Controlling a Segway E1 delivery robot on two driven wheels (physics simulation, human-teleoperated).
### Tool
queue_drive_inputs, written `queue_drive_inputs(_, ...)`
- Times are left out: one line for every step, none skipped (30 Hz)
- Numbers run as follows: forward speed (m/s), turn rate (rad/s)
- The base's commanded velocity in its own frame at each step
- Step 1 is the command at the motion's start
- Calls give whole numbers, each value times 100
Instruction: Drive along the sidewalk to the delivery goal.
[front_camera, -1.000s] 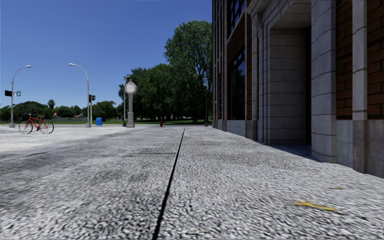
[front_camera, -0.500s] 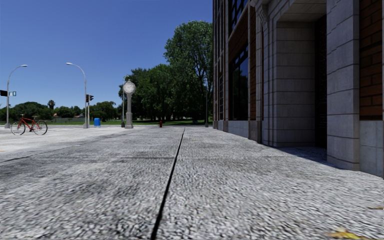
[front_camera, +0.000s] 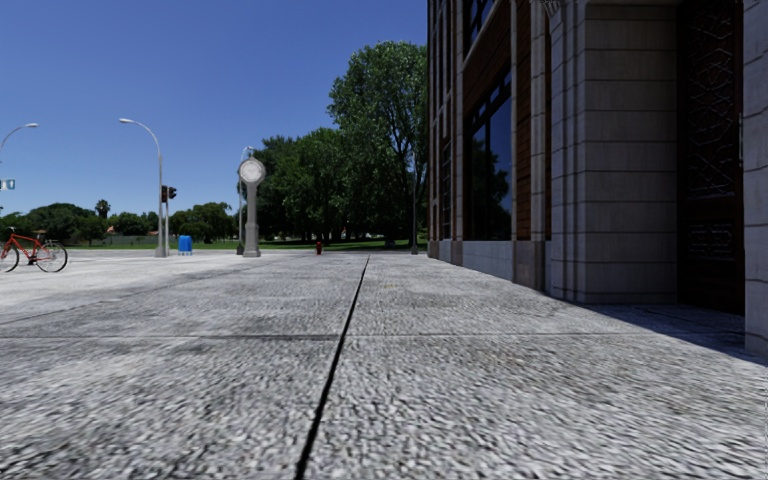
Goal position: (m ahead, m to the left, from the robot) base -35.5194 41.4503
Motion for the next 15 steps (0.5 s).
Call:
queue_drive_inputs(200, 0)
queue_drive_inputs(200, 0)
queue_drive_inputs(200, 0)
queue_drive_inputs(200, 0)
queue_drive_inputs(200, 0)
queue_drive_inputs(200, 0)
queue_drive_inputs(200, 0)
queue_drive_inputs(200, 0)
queue_drive_inputs(200, 0)
queue_drive_inputs(200, 0)
queue_drive_inputs(200, 0)
queue_drive_inputs(200, 0)
queue_drive_inputs(200, 0)
queue_drive_inputs(200, 0)
queue_drive_inputs(200, 0)
